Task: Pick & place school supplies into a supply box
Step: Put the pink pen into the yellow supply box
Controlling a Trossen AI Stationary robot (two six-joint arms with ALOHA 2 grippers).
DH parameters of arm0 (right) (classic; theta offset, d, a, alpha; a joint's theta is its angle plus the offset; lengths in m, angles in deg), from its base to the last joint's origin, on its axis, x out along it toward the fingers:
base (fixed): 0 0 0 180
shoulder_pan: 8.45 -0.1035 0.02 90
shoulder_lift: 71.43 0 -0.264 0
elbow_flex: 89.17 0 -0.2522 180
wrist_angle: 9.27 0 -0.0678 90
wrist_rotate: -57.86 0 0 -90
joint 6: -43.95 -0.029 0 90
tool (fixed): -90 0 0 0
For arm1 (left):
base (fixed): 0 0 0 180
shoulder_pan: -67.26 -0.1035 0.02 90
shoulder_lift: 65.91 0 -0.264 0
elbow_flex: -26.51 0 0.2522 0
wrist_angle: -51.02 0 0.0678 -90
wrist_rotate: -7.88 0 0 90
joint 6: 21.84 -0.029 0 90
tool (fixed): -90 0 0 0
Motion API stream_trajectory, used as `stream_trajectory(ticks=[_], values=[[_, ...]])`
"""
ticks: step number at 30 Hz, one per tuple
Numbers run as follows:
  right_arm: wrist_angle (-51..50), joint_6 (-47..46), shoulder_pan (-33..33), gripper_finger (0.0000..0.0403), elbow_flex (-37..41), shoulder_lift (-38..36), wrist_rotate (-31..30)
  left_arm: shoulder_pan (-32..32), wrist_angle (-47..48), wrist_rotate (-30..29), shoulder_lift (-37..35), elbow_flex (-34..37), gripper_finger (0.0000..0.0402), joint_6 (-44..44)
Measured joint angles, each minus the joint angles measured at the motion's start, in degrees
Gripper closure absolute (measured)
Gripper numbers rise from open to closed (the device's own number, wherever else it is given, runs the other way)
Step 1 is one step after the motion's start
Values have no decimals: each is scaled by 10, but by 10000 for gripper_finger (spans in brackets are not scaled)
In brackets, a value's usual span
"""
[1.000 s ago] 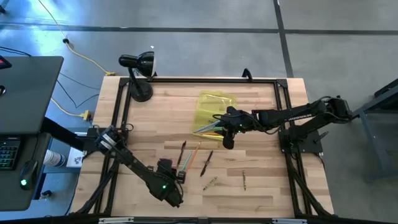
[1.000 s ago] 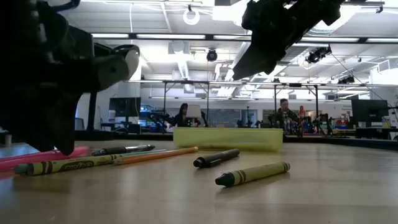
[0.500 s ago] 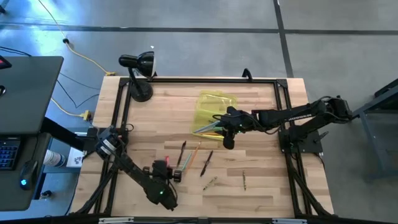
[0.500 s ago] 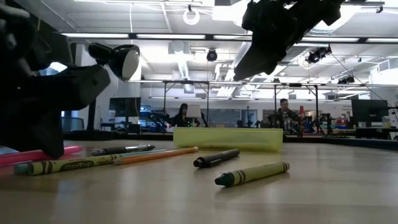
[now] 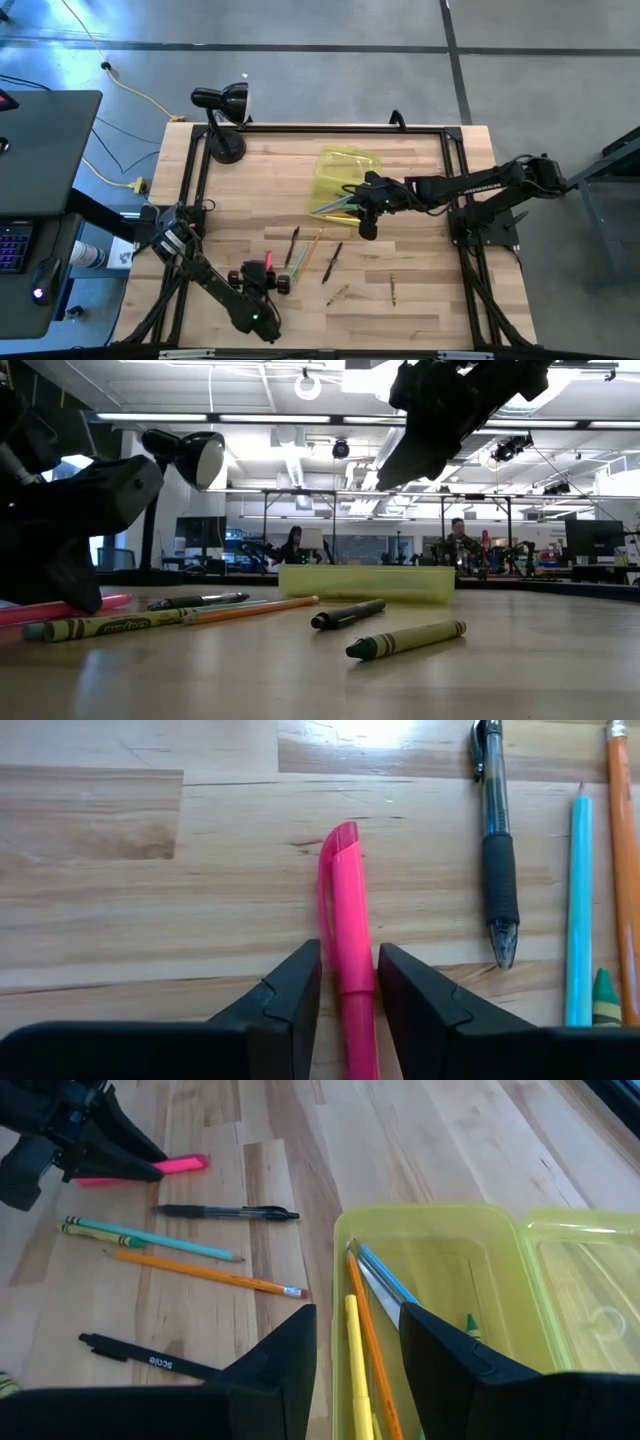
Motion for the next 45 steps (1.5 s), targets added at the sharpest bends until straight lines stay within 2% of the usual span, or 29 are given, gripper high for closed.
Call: stream_trajectory(ticks=[10, 21, 26, 33, 36, 39, 45], values=[[0, 14, 0, 279, 0, 0, 0, -7, -10, -19, 3, 1, 259, -7], [0, 11, 0, 279, 0, 0, -5, -3, -9, -80, 35, 1, 259, -9], [0, 10, 0, 279, 0, 0, -1, -3, -7, -88, 42, 1, 259, -33], [0, 11, 0, 279, 0, 0, 0, -3, -12, -166, 66, 2, 259, -39], [0, 10, 0, 279, 0, 0, 4, -4, -12, -173, 73, 2, 260, -43], [0, 10, 0, 279, 0, 0, 17, -4, -11, -175, 77, 2, 276, -42], [0, 10, 0, 279, 0, 0, 29, -4, -12, -195, 81, 2, 345, -41]])
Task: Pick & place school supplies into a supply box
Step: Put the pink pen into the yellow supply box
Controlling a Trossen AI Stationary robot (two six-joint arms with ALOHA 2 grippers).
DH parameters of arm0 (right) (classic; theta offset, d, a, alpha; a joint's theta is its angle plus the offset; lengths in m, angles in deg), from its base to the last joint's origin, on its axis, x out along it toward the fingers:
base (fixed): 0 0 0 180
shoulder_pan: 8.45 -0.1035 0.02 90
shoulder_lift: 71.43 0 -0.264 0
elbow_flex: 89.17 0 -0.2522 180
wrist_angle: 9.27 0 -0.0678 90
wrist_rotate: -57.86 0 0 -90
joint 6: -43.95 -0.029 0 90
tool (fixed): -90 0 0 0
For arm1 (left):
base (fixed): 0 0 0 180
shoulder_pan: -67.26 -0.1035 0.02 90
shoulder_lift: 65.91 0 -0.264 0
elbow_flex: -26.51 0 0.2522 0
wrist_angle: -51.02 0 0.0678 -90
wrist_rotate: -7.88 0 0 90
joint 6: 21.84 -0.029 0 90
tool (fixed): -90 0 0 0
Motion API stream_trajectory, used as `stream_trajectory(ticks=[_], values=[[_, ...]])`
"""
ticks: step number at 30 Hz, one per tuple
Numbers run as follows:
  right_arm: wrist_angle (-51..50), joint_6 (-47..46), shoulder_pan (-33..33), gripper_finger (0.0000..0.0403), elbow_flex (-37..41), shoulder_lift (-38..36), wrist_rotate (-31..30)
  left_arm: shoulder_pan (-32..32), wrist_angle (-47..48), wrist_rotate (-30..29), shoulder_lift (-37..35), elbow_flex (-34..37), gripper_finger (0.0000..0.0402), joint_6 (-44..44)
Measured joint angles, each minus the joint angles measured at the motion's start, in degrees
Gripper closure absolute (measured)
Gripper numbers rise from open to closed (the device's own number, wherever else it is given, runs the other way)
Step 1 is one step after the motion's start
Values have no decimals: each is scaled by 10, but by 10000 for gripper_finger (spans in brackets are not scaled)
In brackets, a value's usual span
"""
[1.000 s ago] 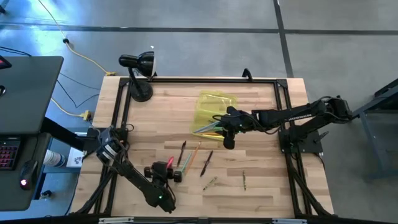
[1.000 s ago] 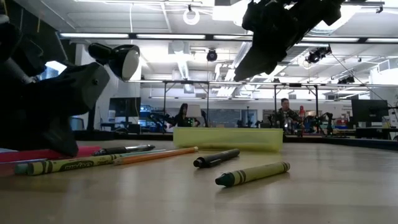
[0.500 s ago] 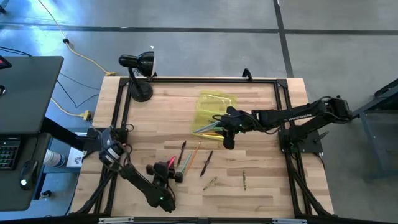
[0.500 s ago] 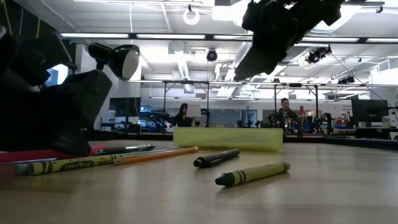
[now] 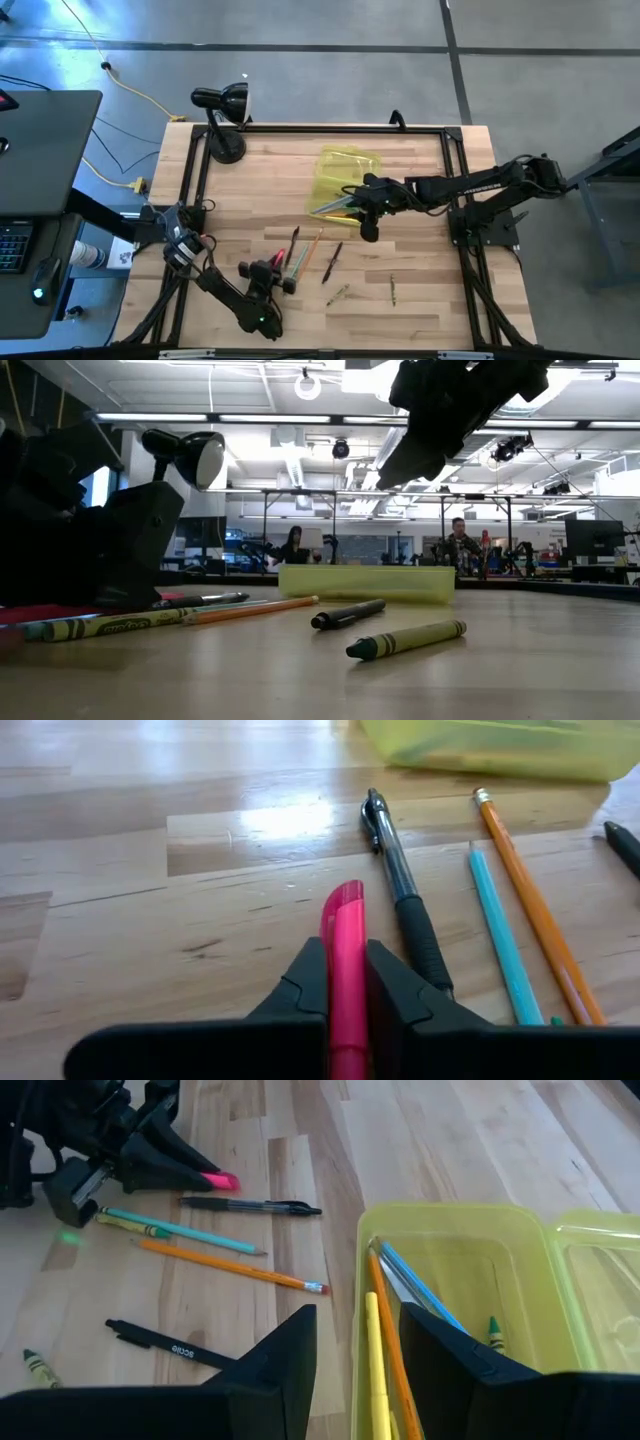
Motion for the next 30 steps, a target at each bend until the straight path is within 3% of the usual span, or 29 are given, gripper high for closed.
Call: stream_trajectory(ticks=[12, 19, 23, 25, 30], values=[[0, -33, -38, 279, 0, 0, -6, -4, 51, -27, -32, 1, 349, 73], [-14, -43, -105, 279, 0, 0, -5, -41, 93, -85, -104, 1, 351, -9], [-40, -72, -147, 279, 0, 0, -13, -86, 80, -134, -148, 0, 351, -106], [-61, -85, -170, 279, 0, 0, -13, -115, 57, -126, -171, 1, 351, -185], [-123, -155, -227, 279, 0, 0, -70, -200, -133, -71, -224, 0, 352, -524]])
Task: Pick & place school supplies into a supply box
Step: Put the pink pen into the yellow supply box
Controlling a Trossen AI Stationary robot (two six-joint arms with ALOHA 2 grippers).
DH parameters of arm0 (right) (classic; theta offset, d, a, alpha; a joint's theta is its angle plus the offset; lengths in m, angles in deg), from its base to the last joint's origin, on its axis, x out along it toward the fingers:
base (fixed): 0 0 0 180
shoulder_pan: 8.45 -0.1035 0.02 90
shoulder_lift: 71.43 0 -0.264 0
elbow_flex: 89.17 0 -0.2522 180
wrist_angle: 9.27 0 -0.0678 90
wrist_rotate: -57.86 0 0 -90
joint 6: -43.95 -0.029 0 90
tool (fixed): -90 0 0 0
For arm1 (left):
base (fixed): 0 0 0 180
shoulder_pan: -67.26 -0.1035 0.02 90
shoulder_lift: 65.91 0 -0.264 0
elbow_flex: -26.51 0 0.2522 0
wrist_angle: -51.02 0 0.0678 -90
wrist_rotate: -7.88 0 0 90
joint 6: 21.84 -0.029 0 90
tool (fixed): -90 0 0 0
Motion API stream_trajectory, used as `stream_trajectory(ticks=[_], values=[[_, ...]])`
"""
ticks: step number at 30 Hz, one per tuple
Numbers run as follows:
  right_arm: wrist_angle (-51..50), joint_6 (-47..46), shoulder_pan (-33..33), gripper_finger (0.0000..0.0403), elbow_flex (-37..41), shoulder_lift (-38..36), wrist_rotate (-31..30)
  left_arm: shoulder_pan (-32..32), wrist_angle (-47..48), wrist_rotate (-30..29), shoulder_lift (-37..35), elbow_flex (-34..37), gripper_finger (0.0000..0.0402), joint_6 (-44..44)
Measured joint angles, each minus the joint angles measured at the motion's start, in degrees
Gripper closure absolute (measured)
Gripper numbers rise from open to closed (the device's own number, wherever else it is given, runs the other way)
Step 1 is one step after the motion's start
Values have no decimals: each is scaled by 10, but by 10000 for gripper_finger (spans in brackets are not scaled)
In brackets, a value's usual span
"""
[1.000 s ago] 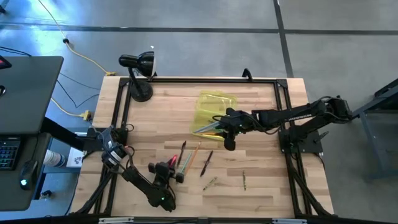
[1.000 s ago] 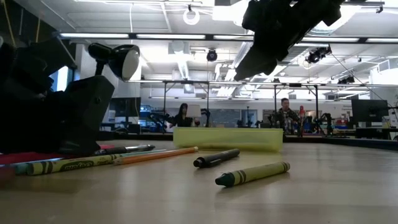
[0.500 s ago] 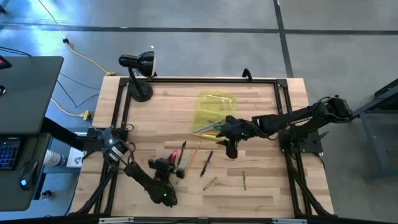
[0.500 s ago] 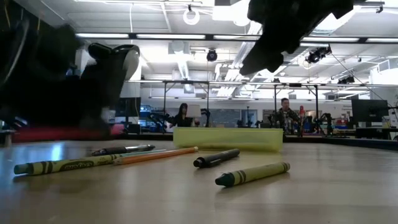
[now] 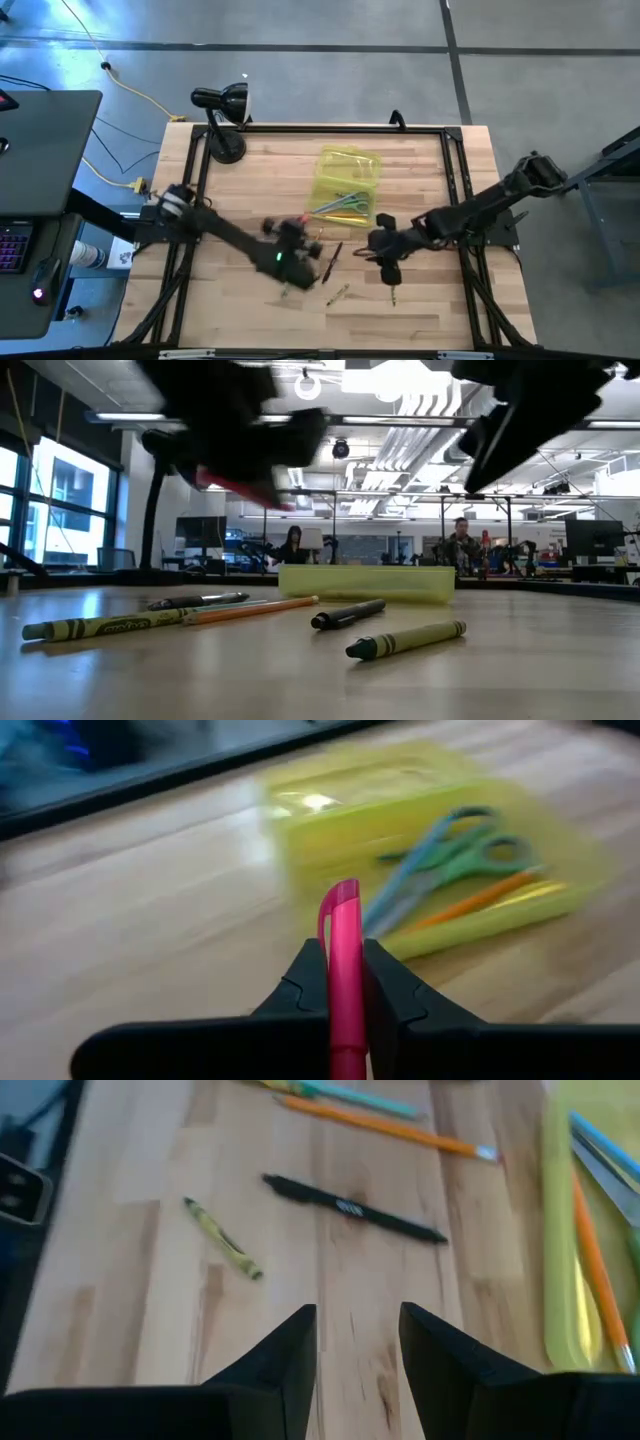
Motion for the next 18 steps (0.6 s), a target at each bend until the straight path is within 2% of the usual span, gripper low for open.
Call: stream_trajectory(ticks=[4, 8, 9, 12, 15, 18], values=[[-31, -54, -42, 279, 0, 0, -55, -73, -226, 88, -11, 1, 352, -307], [-39, -99, -81, 279, 0, 0, -79, -145, -442, 242, -6, -1, 351, -538], [-40, -109, -90, 279, 0, 0, -81, -161, -477, 272, -1, -2, 350, -565], [-43, -140, -120, 279, 0, 0, -94, -205, -496, 342, 0, 0, 347, -598], [-45, -165, -148, 279, 0, 0, -99, -242, -468, 403, 0, -1, 352, -600], [-44, -182, -173, 279, 0, 0, -112, -264, -441, 431, 1, 0, 352, -600]])
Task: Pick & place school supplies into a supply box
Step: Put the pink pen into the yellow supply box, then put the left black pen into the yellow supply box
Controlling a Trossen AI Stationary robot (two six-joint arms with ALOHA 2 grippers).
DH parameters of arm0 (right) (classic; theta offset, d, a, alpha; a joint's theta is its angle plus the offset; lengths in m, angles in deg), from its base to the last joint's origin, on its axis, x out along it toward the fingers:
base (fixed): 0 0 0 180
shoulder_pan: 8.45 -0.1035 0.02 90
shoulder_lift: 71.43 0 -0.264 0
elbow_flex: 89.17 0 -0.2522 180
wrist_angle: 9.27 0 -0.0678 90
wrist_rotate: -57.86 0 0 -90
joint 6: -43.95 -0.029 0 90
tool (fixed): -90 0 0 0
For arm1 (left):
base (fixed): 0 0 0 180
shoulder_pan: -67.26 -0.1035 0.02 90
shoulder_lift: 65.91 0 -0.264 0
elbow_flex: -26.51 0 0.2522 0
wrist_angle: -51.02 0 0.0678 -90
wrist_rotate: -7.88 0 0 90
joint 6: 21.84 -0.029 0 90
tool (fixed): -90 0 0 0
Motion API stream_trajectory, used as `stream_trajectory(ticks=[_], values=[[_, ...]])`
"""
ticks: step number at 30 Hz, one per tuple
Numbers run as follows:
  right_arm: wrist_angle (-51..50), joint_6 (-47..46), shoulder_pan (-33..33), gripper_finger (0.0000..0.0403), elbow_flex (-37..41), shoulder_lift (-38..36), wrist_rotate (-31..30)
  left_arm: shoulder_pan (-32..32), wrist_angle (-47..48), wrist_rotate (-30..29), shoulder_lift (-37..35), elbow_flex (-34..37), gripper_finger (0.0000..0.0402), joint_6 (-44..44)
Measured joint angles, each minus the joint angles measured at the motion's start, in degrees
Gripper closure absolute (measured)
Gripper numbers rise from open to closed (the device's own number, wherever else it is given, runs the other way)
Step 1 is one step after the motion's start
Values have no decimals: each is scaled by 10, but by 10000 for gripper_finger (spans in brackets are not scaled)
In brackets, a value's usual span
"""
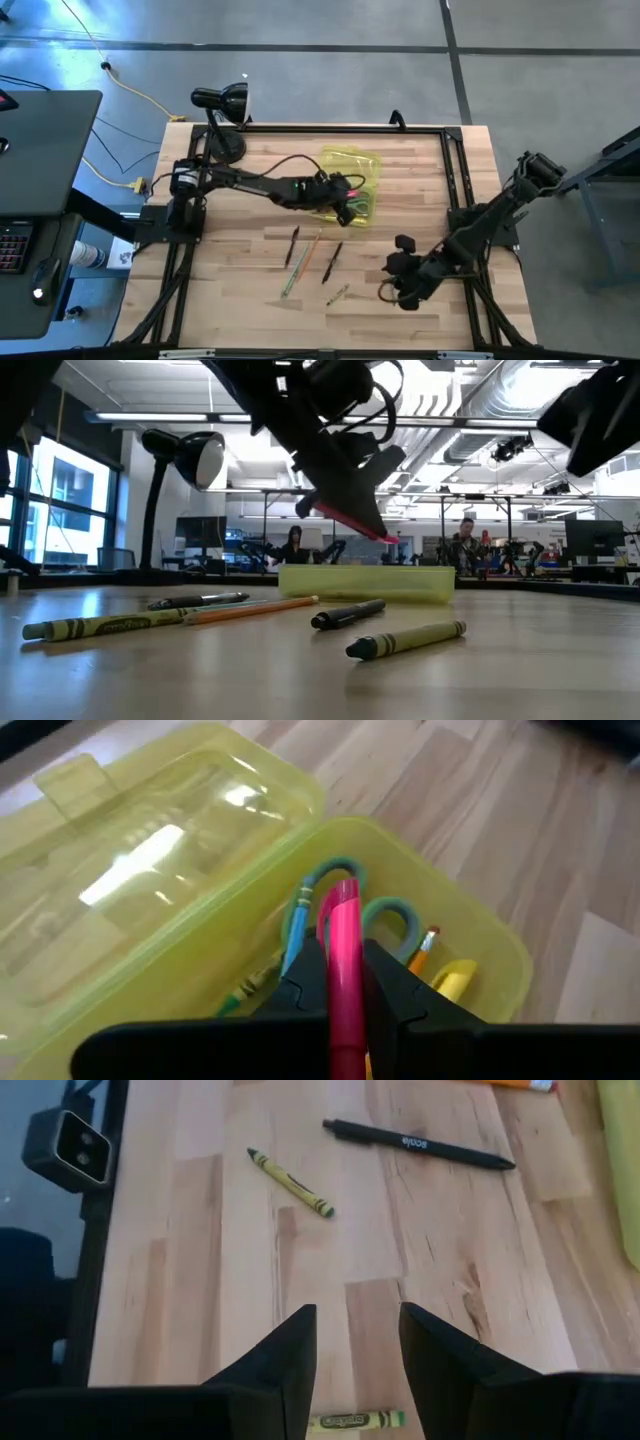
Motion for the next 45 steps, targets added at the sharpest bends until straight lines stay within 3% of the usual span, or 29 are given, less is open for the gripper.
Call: stream_trajectory(ticks=[9, 18, 23, 29, 34, 40, 45], values=[[4, -40, -47, 279, 0, 0, -43, -6, -11, 46, 54, -1, 312, -16], [22, -39, -58, 279, 0, 0, -43, -7, -9, 17, 66, -1, 259, 14], [22, -38, -58, 279, 0, 0, -50, -11, -9, 35, 66, -1, 225, 16], [21, -34, -58, 279, 0, 0, -56, -10, 20, 89, 30, -1, 204, 14], [21, -34, -56, 279, 0, 0, -56, -10, 77, 92, -41, -1, 202, 16], [22, -35, -56, 279, 0, 0, -62, 31, 155, 41, -121, -2, 202, 50], [22, -33, -56, 279, 0, 0, -80, 107, 267, -45, -136, -1, 202, 152]])
